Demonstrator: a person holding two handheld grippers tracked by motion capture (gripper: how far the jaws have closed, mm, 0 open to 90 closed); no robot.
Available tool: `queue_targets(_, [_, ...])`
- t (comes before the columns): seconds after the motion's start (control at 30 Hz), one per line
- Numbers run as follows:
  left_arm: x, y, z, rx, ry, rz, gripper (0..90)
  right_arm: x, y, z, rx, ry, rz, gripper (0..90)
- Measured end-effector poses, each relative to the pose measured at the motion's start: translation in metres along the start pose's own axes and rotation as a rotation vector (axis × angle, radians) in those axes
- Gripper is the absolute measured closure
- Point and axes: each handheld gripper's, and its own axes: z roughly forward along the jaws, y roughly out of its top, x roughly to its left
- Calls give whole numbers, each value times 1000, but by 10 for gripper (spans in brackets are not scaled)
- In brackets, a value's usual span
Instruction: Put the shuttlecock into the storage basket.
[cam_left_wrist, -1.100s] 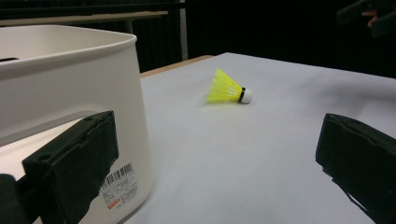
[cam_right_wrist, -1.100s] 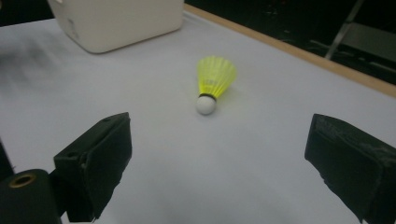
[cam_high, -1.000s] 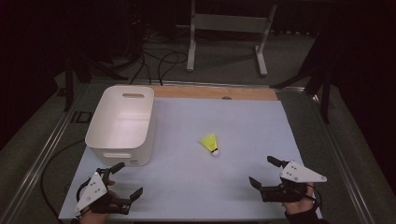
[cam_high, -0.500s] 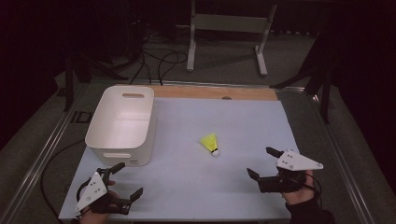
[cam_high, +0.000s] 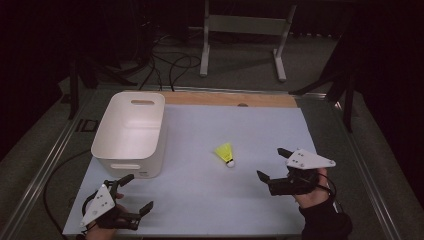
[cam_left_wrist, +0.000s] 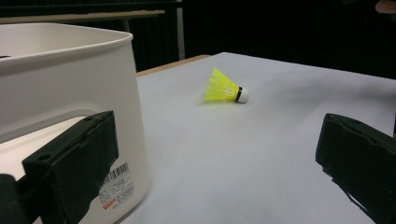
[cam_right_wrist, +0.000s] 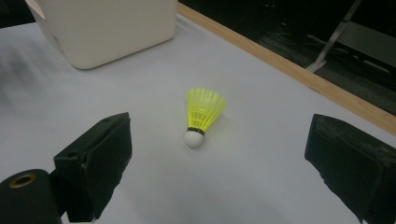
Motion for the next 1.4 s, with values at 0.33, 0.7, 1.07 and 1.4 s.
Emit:
queue_targets(0.33, [-1, 0, 0, -1, -2, -2, 0, 2, 11, 12, 23, 13, -4, 71])
queue_targets(0.7, [0, 0, 0, 0, -3, 3, 0, 6, 24, 26, 40, 9, -21, 71])
queue_targets(1.07, [-1, 0, 1, 6, -4, 9, 0, 11, 31, 43, 59, 18, -16, 71])
queue_targets(1.4, [0, 0, 0, 2, -5, 6, 0, 14, 34, 58, 88, 28, 3, 70])
